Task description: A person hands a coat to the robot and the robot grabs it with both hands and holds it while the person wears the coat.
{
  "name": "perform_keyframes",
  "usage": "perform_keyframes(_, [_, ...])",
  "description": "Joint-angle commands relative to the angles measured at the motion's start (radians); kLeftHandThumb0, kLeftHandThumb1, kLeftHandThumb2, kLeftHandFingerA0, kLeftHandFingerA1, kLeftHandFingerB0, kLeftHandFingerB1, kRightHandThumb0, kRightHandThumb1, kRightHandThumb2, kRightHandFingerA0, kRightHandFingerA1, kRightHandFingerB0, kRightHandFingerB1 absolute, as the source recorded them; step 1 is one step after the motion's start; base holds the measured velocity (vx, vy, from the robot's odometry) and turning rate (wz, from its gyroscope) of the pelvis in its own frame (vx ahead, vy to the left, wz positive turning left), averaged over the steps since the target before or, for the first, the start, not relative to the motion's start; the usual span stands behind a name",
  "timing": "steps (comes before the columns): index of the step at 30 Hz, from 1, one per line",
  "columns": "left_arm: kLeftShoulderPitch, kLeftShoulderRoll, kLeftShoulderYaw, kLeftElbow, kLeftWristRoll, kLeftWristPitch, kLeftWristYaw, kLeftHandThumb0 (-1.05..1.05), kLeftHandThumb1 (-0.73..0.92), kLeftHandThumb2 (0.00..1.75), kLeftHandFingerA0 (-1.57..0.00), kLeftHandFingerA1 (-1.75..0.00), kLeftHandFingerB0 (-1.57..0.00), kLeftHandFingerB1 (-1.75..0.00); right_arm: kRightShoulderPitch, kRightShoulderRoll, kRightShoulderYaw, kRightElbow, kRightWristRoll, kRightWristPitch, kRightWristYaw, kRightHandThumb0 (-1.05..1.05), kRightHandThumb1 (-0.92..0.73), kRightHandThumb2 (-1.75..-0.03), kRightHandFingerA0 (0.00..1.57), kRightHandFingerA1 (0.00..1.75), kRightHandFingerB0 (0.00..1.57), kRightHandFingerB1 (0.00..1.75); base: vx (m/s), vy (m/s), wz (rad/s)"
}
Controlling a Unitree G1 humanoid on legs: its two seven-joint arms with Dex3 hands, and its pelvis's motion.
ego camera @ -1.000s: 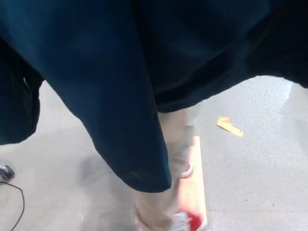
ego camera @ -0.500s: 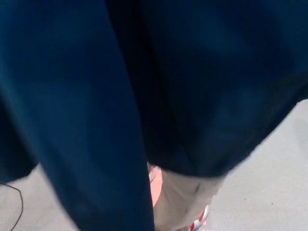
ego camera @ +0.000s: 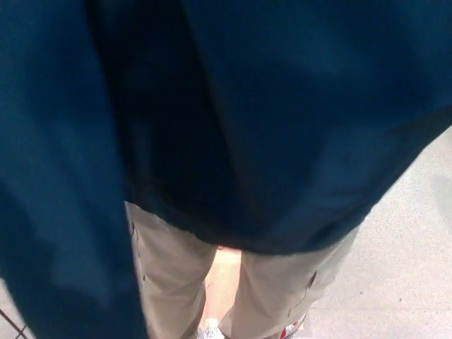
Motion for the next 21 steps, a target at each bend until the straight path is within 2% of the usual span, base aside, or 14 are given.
perform_keyframes(1, [-0.005, 0.054, 0.009, 0.012, 0.006, 0.057, -0.001, -0.45, 0.57, 0.88, -1.15, -1.43, -0.78, -1.19, 0.010, -0.043, -0.011, 0.006, 0.000, 0.057, -0.006, -0.42, -0.77, -0.67, 0.96, 1.37, 0.90, 0.89, 0.00, 0.000, 0.00])
perform_keyframes(5, [-0.003, 0.059, 0.003, 0.011, 0.012, 0.047, 0.007, -0.45, 0.57, 0.87, -1.14, -1.44, -0.78, -1.20, 0.009, -0.040, -0.009, 0.007, -0.002, 0.066, -0.002, -0.39, -0.78, -0.67, 0.94, 1.49, 0.92, 0.89, 0.00, 0.000, 0.00])
perform_keyframes(7, [0.000, 0.058, 0.010, 0.012, 0.004, 0.045, -0.006, -0.46, 0.58, 0.87, -1.14, -1.43, -0.77, -1.19, 0.010, -0.041, -0.009, 0.007, -0.002, 0.066, 0.002, -0.40, -0.80, -0.64, 0.97, 1.41, 0.93, 0.83, 0.00, 0.000, 0.00])
perform_keyframes(8, [0.000, 0.057, 0.010, 0.012, 0.003, 0.045, -0.007, -0.38, 0.71, 0.63, -0.82, -1.75, -0.67, -1.48, 0.011, -0.042, -0.010, 0.007, -0.001, 0.064, 0.003, -0.40, -0.80, -0.65, 0.97, 1.42, 0.94, 0.82, 0.00, 0.000, 0.00])
perform_keyframes(10, [0.001, 0.058, 0.008, 0.011, 0.005, 0.045, -0.005, -0.38, 0.72, 0.62, -0.81, -1.75, -0.66, -1.48, 0.013, -0.044, -0.011, 0.006, -0.001, 0.058, 0.001, -0.40, -0.79, -0.65, 1.02, 1.35, 0.95, 0.82, 0.00, 0.000, 0.00])
perform_keyframes(11, [0.001, 0.058, 0.008, 0.011, 0.005, 0.045, -0.005, -0.38, 0.72, 0.62, -0.81, -1.75, -0.66, -1.48, 0.013, -0.044, -0.011, 0.006, -0.001, 0.057, 0.000, -0.40, -0.79, -0.65, 1.02, 1.35, 0.95, 0.82, 0.00, 0.000, 0.00])
perform_keyframes(12, [0.002, 0.060, 0.007, 0.011, 0.006, 0.043, -0.002, -0.38, 0.71, 0.62, -0.81, -1.75, -0.67, -1.49, 0.015, -0.045, -0.011, 0.006, -0.001, 0.058, 0.000, -0.39, -0.80, -0.63, 1.02, 1.19, 0.94, 0.76, 0.00, 0.000, 0.00])
perform_keyframes(13, [0.003, 0.061, 0.005, 0.011, 0.008, 0.042, -0.002, -0.46, 0.58, 0.88, -1.14, -1.43, -0.76, -1.20, 0.016, -0.045, -0.011, 0.006, -0.002, 0.059, 0.000, -0.39, -0.79, -0.63, 1.02, 1.04, 0.95, 0.71, 0.00, 0.000, 0.00])
perform_keyframes(14, [0.006, 0.063, 0.004, 0.011, 0.009, 0.039, -0.001, -0.44, 0.59, 0.90, -1.14, -1.41, -0.76, -1.17, 0.018, -0.045, -0.012, 0.005, -0.001, 0.058, 0.001, -0.40, -0.80, -0.63, 1.04, 0.87, 0.95, 0.66, 0.00, 0.000, 0.00])
perform_keyframes(16, [0.013, 0.067, 0.004, 0.010, 0.008, 0.035, -0.004, -0.44, 0.60, 0.91, -1.13, -1.41, -0.75, -1.16, 0.025, -0.044, -0.012, 0.005, 0.000, 0.058, 0.002, -0.40, -0.80, -0.63, 1.05, 0.80, 0.95, 0.65, 0.00, 0.000, 0.00])
perform_keyframes(18, [0.014, 0.067, -0.001, 0.010, 0.012, 0.043, 0.001, -0.44, 0.60, 0.92, -1.14, -1.40, -0.75, -1.15, 0.026, -0.043, -0.015, 0.004, 0.002, 0.063, 0.006, -0.40, -0.80, -0.63, 1.05, 1.00, 0.95, 0.73, 0.00, 0.000, 0.00])
perform_keyframes(19, [0.015, 0.067, 0.005, 0.010, 0.006, 0.043, -0.005, -0.45, 0.61, 0.92, -1.14, -1.41, -0.75, -1.16, 0.027, -0.041, -0.015, 0.005, 0.002, 0.069, 0.006, -0.41, -0.80, -0.64, 1.03, 1.21, 0.96, 0.85, 0.00, 0.000, 0.00])
perform_keyframes(20, [0.015, 0.066, 0.007, 0.010, 0.003, 0.043, -0.007, -0.45, 0.61, 0.92, -1.14, -1.41, -0.75, -1.16, 0.027, -0.041, -0.016, 0.005, 0.002, 0.072, 0.006, -0.41, -0.80, -0.64, 1.03, 1.21, 0.96, 0.85, 0.00, 0.000, 0.09])
perform_keyframes(21, [0.016, 0.066, 0.008, 0.010, 0.003, 0.044, -0.002, -0.38, 0.76, 0.62, -0.84, -1.75, -0.68, -1.46, 0.028, -0.041, -0.015, 0.004, 0.001, 0.071, 0.006, -0.40, -0.80, -0.64, 1.05, 1.12, 0.98, 0.81, 0.00, 0.000, 0.08])
